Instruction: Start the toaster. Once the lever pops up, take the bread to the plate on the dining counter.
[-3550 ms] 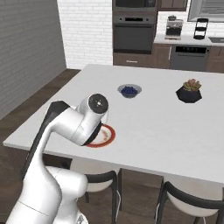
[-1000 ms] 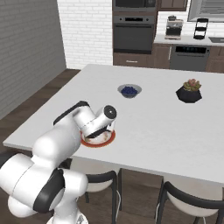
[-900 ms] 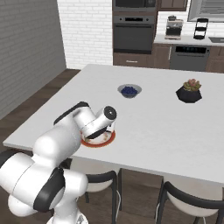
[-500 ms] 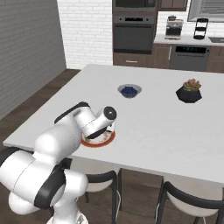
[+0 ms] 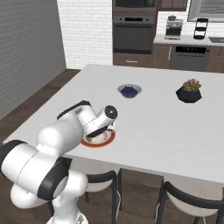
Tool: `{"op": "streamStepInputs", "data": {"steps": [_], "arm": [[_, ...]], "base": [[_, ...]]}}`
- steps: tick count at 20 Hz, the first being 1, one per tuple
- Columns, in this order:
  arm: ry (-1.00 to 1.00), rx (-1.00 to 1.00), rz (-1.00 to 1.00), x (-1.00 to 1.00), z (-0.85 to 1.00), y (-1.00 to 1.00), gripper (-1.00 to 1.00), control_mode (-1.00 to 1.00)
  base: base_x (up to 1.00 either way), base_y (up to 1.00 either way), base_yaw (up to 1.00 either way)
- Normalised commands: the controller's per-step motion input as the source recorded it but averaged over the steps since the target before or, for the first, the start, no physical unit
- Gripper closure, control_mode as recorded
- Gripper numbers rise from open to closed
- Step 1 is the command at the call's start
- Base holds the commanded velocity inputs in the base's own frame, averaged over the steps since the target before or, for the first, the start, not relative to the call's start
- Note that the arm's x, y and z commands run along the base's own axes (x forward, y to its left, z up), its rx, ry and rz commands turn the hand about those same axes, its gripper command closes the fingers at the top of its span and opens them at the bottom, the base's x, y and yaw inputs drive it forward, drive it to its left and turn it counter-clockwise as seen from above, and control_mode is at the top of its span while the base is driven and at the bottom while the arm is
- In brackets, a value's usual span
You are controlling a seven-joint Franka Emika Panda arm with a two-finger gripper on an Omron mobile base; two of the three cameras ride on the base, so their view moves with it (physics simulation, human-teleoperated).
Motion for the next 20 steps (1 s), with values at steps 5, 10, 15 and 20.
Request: {"op": "streamStepInputs", "data": {"steps": [5,10,15,20], "arm": [[-0.05,0.00,0.00,0.00,-0.05,-0.04,-1.00,-1.00],[0.00,-0.03,0.00,0.15,0.00,-0.08,-1.00,-1.00],[0.00,-0.03,0.00,0.21,0.13,-0.26,-1.00,-1.00],[0.00,-0.32,-0.02,0.29,0.25,-0.02,-1.00,-1.00]], "base": [[0.00,0.00,0.00],[0.00,0.00,0.00],[0.00,0.00,0.00],[0.00,0.00,0.00]]}}
